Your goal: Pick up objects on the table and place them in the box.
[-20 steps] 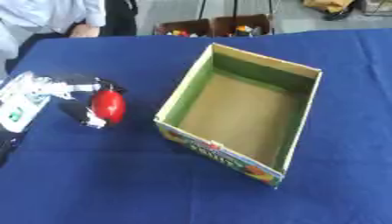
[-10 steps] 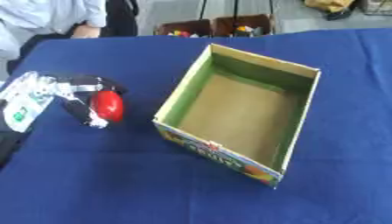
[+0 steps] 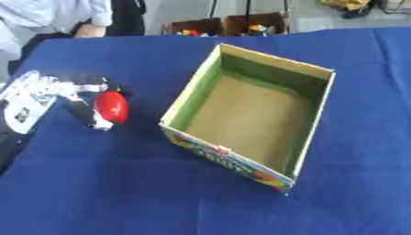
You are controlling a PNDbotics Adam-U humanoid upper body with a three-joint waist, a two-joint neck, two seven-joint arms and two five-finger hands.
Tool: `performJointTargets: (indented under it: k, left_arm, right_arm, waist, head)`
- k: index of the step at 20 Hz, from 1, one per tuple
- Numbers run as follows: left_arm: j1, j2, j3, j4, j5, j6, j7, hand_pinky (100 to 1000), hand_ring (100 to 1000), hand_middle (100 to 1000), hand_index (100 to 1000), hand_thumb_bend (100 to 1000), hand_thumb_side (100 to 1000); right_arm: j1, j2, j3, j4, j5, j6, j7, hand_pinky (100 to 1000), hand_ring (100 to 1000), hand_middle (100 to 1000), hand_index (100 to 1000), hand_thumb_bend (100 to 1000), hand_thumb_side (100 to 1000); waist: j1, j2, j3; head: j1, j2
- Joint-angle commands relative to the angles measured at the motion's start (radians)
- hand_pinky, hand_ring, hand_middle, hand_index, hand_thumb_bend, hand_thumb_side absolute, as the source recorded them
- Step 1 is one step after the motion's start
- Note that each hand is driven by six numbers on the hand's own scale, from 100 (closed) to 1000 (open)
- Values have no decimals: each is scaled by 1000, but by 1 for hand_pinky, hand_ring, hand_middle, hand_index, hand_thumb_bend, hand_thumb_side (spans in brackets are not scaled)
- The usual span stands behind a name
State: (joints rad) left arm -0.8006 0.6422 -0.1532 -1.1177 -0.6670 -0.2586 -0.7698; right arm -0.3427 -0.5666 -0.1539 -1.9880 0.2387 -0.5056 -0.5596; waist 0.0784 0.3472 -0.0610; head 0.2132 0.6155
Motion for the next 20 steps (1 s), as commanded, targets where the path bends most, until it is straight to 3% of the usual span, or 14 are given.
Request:
performJointTargets:
  k: [1,5,8,13,20]
  left_arm:
    - [-1,26,0,10,2,13,2,457,679,761,812,399,448]
    - [0,30,-1,3,-1,19,5,429,642,736,756,358,421]
    - [0,32,-2,-3,-8,25,8,420,632,732,780,293,389]
    - [-1,36,2,-7,-11,42,19,412,634,717,773,115,355]
    - [-3,41,7,-25,-5,62,46,367,594,667,744,100,358]
  right_arm:
    - [-8,-15,-11,-12,-9,1,-2,709,750,666,752,100,1000]
    - [-7,-15,-11,-12,-9,2,-3,710,751,666,752,100,1000]
    - [-6,-14,-12,-12,-10,3,-3,710,751,666,752,100,1000]
    - [-5,-13,-12,-12,-12,3,-3,710,751,666,752,100,1000]
    - [-3,-13,-13,-12,-15,3,-3,710,751,665,752,100,1000]
  waist:
    - [12,-2,0]
    - [12,-3,1]
    - [13,-5,3]
    - [14,-8,3]
    - [16,-12,4]
  head:
    - [7,13]
    - [7,14]
    - [7,15]
    - [8,18]
    - [8,20]
